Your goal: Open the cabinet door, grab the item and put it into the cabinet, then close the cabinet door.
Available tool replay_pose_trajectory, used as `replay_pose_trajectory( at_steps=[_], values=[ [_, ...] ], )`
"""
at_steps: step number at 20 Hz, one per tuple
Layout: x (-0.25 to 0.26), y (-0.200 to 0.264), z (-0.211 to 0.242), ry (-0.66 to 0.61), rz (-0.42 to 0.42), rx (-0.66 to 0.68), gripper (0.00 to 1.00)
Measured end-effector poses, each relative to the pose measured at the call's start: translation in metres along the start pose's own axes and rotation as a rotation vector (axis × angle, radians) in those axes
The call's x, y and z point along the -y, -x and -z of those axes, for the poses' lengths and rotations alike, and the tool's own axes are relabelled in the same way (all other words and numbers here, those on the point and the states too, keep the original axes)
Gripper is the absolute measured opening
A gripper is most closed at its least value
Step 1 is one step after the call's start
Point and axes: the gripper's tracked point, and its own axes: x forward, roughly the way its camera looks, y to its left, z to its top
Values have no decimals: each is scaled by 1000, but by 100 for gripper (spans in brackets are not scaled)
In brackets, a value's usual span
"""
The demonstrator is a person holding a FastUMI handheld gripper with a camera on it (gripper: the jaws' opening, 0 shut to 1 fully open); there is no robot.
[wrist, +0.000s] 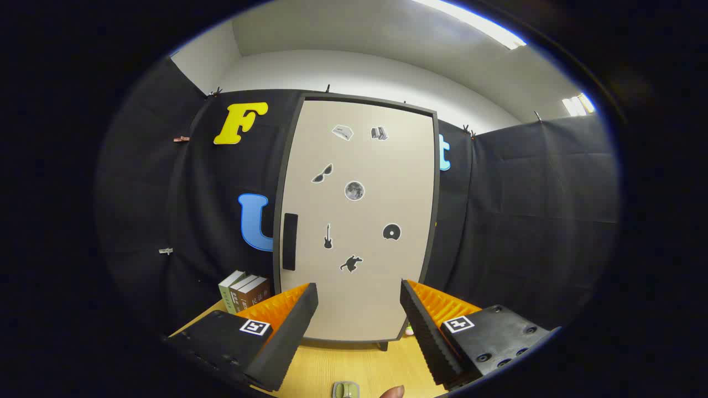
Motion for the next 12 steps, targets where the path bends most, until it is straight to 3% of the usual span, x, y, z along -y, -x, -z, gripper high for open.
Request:
replay_pose_trajectory(
  at_steps=[12],
  values=[
    [9,-13,13,-6,13,-14,97]
  ],
)
